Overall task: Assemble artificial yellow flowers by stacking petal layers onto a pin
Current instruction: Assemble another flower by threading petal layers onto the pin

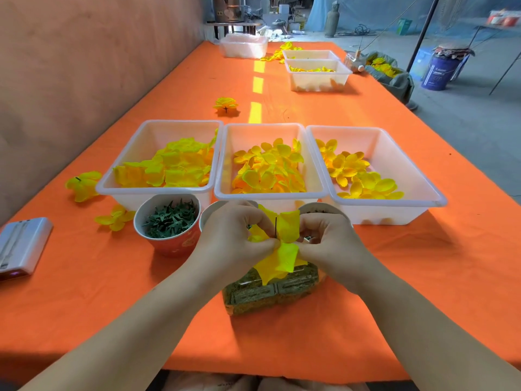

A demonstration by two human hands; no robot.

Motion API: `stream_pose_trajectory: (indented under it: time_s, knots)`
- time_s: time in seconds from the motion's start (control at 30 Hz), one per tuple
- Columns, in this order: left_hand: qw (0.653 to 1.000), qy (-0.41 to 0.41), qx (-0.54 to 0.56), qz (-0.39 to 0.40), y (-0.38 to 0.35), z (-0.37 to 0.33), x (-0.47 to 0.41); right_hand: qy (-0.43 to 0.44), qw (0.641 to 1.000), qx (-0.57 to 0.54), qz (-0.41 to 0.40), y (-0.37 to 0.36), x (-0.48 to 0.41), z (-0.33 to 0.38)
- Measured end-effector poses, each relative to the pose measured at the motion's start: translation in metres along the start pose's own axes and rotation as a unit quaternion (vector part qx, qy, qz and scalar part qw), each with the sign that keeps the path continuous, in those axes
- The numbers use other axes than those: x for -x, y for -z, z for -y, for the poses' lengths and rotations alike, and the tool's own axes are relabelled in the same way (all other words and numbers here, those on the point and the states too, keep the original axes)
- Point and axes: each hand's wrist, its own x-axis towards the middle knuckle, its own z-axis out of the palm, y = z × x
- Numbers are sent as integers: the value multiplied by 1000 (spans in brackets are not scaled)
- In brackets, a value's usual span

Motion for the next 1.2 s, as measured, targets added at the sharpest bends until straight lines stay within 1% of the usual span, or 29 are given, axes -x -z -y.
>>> stream_pose_trajectory:
  time_s: [0.1, 0.17, 0.2, 0.23, 0.3, 0.33, 0.37, 0.47, 0.57, 0.63, 0.73, 0.8, 0.87, 0.9, 0.93, 1.0, 1.03, 1.07, 1.1, 1.13, 1.2]
  knots:
    - [1000, 21, 4, 1, -1, 2, 1, -52, 998, -13, -27, 4, -6, 4]
    - [1000, 24, -1, 1, -1, 2, 0, -124, 990, -41, -52, 10, -14, 12]
    - [1000, 23, -3, -1, -1, 1, 0, -146, 987, -39, -47, 12, -15, 16]
    - [1000, 23, -5, -4, -1, 1, 1, -129, 991, -12, -25, 14, -13, 18]
    - [1000, 23, -4, -3, -1, 1, 1, -73, 993, 86, 42, 15, -3, 22]
    - [1000, 23, -3, -2, -1, 1, 1, -74, 990, 106, 61, 15, 1, 23]
    - [1000, 23, -1, 1, -1, 1, 1, -83, 989, 100, 66, 15, 3, 21]
    - [1000, 20, -7, 4, -1, 0, 1, -91, 991, 91, 44, 15, -4, 20]
    - [1000, 8, -26, -6, 1, -1, 1, -80, 987, 140, 17, 15, -6, 20]
    - [999, -9, -52, -12, 2, -2, 1, -70, 986, 152, 4, 16, -5, 19]
    - [994, -41, -102, -18, 2, -4, 1, -94, 987, 128, 22, 18, -2, 20]
    - [991, -58, -117, -23, 2, -4, 0, -114, 985, 127, 33, 17, -1, 19]
    - [990, -70, -121, -17, 3, -3, -1, -125, 981, 149, 16, 14, -1, 17]
    - [989, -74, -126, -8, 5, -2, -2, -116, 977, 176, -5, 11, 0, 15]
    - [988, -79, -133, 2, 5, -2, -3, -88, 971, 217, -43, 8, 0, 13]
    - [986, -84, -140, 19, 6, -2, -5, 10, 949, 282, -140, 2, 3, 15]
    - [987, -82, -138, 23, 5, -2, -5, 68, 942, 282, -169, 0, 3, 17]
    - [988, -78, -134, 24, 5, -3, -5, 123, 941, 261, -176, -2, 4, 20]
    - [989, -74, -127, 24, 5, -3, -4, 161, 945, 232, -163, -4, 5, 21]
    - [990, -73, -120, 22, 5, -2, -4, 178, 953, 202, -136, -7, 6, 23]
    - [991, -76, -111, 22, 6, -1, -5, 157, 973, 148, -84, -9, 6, 23]
